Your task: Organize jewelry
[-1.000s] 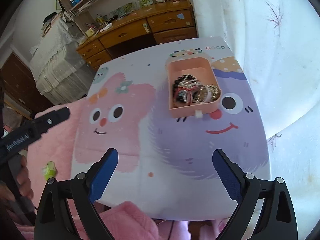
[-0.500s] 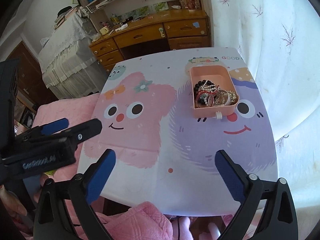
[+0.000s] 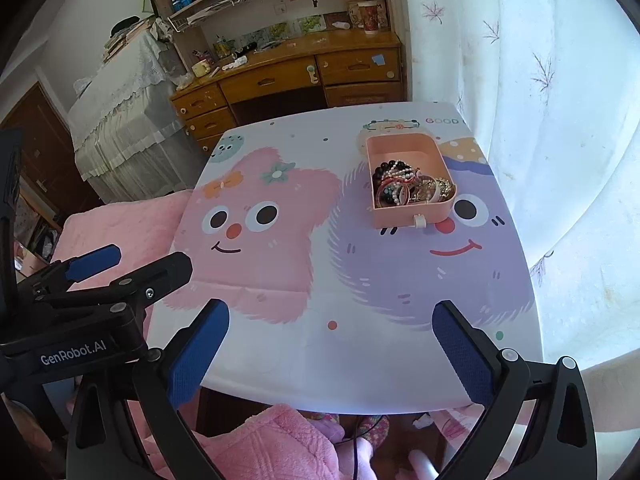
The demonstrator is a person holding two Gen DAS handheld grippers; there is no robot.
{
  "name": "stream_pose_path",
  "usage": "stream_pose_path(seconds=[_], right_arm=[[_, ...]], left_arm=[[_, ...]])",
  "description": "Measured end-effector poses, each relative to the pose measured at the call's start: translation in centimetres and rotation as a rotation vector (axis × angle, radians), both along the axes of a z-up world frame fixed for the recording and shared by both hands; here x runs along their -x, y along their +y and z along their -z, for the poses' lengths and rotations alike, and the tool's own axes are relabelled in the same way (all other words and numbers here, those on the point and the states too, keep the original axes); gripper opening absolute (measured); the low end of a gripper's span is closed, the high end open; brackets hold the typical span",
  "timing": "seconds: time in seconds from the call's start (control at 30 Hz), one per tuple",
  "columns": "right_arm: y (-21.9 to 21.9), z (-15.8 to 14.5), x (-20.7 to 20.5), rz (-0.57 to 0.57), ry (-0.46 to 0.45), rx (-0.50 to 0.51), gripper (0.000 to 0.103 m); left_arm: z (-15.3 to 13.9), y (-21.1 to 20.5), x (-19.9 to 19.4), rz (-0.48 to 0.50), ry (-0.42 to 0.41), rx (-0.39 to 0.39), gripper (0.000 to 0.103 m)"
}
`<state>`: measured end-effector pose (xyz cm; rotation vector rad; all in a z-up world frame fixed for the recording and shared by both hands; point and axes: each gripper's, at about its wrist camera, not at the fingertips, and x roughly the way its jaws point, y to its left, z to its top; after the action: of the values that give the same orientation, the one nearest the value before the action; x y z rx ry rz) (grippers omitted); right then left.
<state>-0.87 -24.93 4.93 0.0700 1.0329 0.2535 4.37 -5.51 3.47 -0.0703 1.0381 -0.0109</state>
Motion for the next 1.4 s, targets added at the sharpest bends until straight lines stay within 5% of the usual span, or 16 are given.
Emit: stream_pose_path(seconds=[1.4], right_arm=[[-2.3,-0.1,1.5,0.115,0.035,0.003,0.103]], left_arm=[[-1.6,0.0,2.3,-0.005,-0.042,-0.009,0.103]])
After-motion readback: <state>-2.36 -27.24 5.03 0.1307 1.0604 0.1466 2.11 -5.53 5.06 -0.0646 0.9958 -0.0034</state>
